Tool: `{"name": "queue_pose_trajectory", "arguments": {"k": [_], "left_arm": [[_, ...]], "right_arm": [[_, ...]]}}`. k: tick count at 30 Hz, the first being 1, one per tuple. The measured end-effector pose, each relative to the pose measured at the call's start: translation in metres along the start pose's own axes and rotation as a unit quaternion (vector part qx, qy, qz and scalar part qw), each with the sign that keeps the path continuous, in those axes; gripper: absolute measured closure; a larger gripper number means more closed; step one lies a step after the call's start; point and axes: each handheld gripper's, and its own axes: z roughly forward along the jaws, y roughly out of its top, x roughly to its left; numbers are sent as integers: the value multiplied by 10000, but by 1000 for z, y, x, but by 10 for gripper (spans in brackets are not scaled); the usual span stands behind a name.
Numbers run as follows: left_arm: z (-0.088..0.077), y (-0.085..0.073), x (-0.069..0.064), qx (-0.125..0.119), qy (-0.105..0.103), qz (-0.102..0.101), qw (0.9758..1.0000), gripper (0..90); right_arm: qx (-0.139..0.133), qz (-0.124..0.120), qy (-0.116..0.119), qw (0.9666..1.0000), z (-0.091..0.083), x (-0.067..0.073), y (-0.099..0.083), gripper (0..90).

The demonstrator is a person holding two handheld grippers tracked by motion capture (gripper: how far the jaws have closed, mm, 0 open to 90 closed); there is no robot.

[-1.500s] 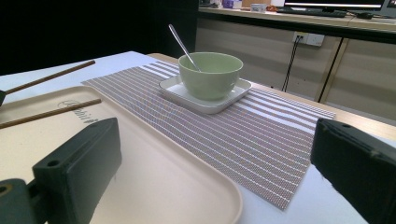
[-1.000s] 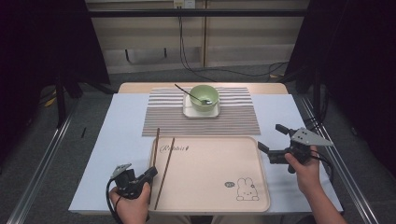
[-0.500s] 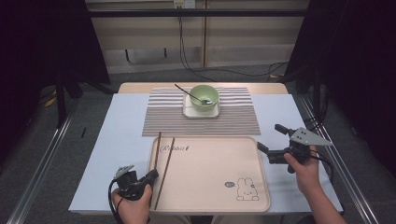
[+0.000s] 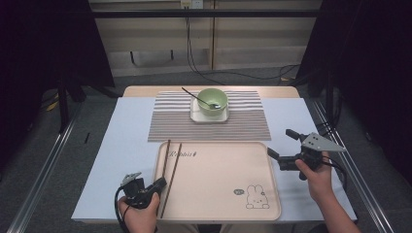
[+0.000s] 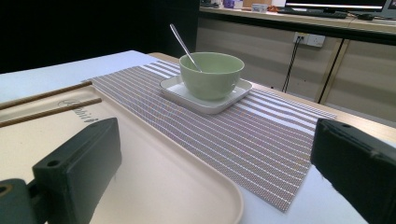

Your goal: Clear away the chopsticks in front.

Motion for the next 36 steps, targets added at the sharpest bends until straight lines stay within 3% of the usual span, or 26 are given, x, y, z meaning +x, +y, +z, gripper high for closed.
{"name": "queue_pose_trajectory", "arguments": {"k": [10,12,13,17,24,36], "left_arm": [[1,2,-2,25,82,-9,10000,847],[2,1,-2,54,21,41,10000,837],[2,0,-4,44,17,-45,10000,839],[2,0,-5,14,-35,-68,10000,824],[-1,9,-6,-82,-90,37,9999,788],[4,34,-10,-477,-255,212,9983,552]], "right_arm": [[4,-24,16,10000,0,0,0,17],[4,-21,23,10000,0,0,0,17],[1,-26,21,10000,0,0,0,17],[12,-33,22,10000,0,0,0,17],[10,-2,8,10000,0,0,0,17],[11,3,1,10000,0,0,0,17]]}}
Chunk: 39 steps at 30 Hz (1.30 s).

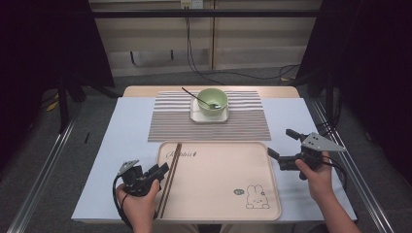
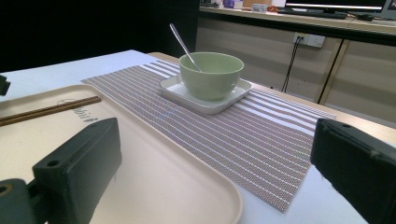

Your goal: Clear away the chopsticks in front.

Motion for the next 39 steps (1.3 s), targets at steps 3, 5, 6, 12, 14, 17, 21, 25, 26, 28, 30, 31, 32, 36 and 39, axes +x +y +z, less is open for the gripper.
{"name": "queue_pose_trajectory", "arguments": {"k": [3,5,6,12,14,17,21,25,26,28,30,31,32,36,39], "left_arm": [[2,9,-1,-43,-38,9,10000,477],[5,14,-3,-109,-88,39,9999,424],[6,17,-3,-107,-118,67,9999,396],[18,29,-6,-129,-227,217,9994,299],[23,33,-6,-142,-283,248,9992,264],[31,38,-8,-167,-320,236,9991,233],[38,47,-10,-250,-425,321,9983,197],[45,56,-13,-262,-535,329,9977,176],[48,59,-14,-242,-552,399,9974,174],[51,63,-16,-235,-581,387,9973,166],[56,67,-18,-181,-639,412,9969,163],[58,68,-19,-191,-653,418,9968,162],[61,69,-20,-185,-650,426,9968,160],[69,76,-25,-186,-812,395,9957,147],[74,79,-25,-164,-827,489,9952,146]], "right_arm": [[-10,2,0,10000,0,0,0,17],[-10,-18,0,10000,0,0,0,17],[-15,-32,4,10000,1,0,0,17],[31,-45,24,10000,1,0,-1,17],[35,-57,28,10000,2,0,-1,17],[29,-90,25,10000,3,-1,-1,17],[45,-91,14,9999,3,-1,-1,17],[60,-108,-20,9999,4,-1,-1,17],[70,-117,-23,9999,4,-1,-1,17],[99,-119,-7,9999,4,-1,-1,17],[121,-142,21,9998,5,-2,-2,17],[119,-154,3,9998,6,-2,-2,18],[124,-160,-5,9998,6,-2,-2,17],[172,-201,-9,9996,6,-2,-2,17],[169,-196,17,9997,6,-2,-2,17]]}}
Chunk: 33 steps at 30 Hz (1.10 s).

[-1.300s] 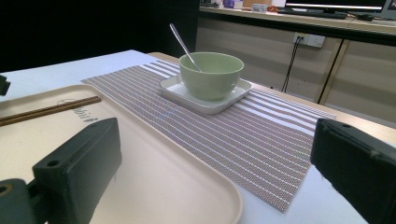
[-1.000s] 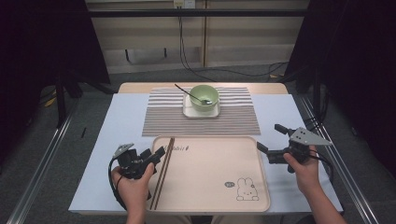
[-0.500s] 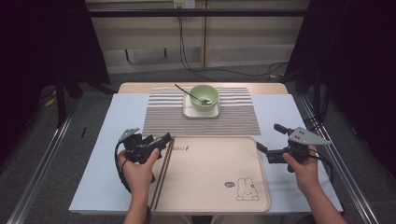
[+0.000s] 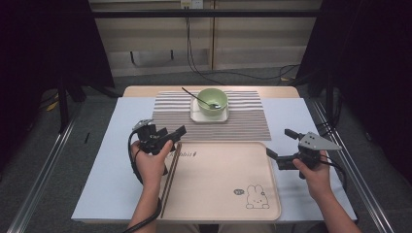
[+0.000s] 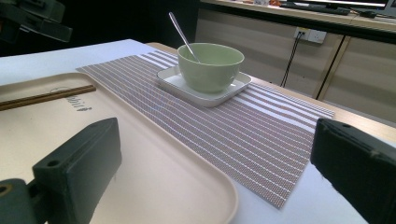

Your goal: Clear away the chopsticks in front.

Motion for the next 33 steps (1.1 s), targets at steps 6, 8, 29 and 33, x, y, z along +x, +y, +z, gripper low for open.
{"name": "queue_pose_trajectory", "arguments": {"k": [6,8,29,33], "left_arm": [[18,11,1,-5,-31,62,10000,142],[22,14,2,-25,-45,102,9999,136],[61,35,3,-105,0,41,9999,132],[67,39,3,-91,20,46,9999,135]], "right_arm": [[-2,-9,-51,10000,-2,1,0,17],[6,-31,-60,10000,-4,1,0,17],[-12,-1,-133,9999,-7,3,-1,17],[3,-37,-135,9999,-8,3,-1,17]]}}
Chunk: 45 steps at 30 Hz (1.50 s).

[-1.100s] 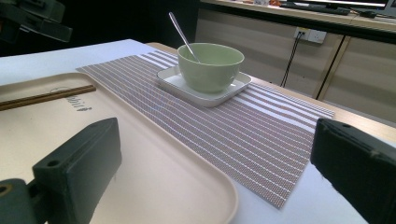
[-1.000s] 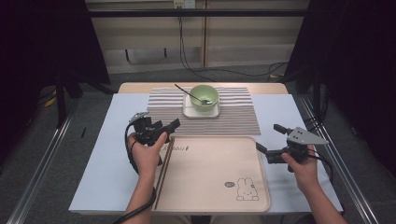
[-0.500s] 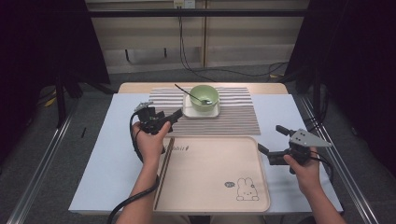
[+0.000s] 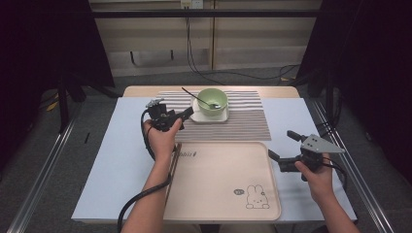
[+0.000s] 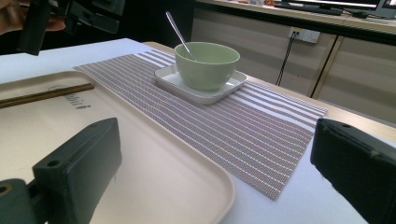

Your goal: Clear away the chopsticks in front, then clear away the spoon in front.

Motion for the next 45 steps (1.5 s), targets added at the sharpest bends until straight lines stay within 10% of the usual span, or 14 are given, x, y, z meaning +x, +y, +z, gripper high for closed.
{"name": "queue_pose_trajectory", "arguments": {"k": [45], "left_arm": [[54,22,9,-11,173,-111,9998,135]], "right_arm": [[-65,-53,3,10000,-1,-1,2,17]]}}
